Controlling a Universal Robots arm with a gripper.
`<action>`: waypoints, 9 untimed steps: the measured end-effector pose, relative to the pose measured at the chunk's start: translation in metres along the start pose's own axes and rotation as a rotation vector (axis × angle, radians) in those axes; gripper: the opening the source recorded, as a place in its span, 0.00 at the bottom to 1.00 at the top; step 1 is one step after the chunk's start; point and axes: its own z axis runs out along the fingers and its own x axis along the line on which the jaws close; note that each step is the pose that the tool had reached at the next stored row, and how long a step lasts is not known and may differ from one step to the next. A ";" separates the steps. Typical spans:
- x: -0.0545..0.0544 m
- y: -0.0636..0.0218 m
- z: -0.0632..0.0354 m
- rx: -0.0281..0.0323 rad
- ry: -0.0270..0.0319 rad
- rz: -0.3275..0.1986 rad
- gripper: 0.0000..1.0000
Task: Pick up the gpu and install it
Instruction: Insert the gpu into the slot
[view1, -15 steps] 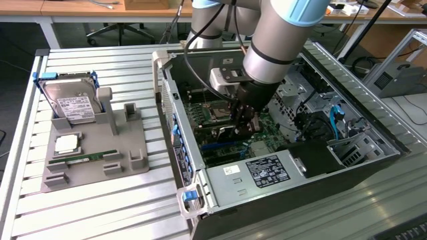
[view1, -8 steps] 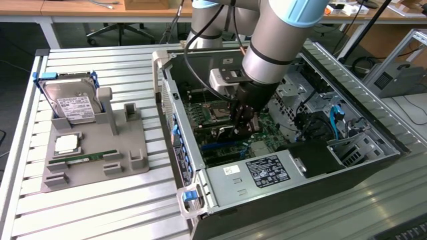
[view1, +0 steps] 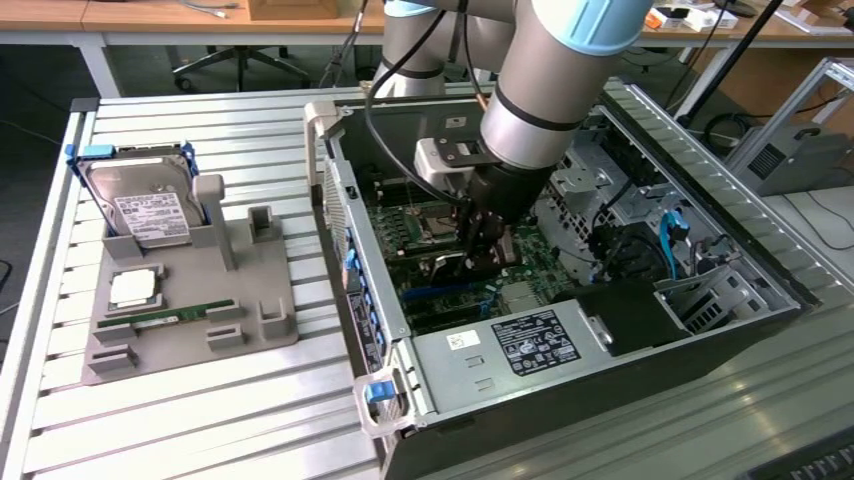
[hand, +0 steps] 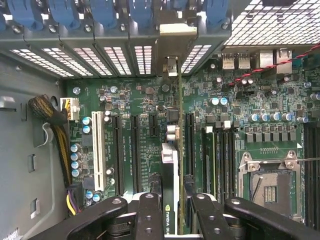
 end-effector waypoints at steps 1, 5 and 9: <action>0.000 0.0001 0.0000 0.0000 0.0000 0.000 0.27; 0.000 0.0007 0.0006 0.0000 -0.0001 0.000 0.27; -0.001 0.0008 0.0007 0.0002 -0.0003 0.000 0.27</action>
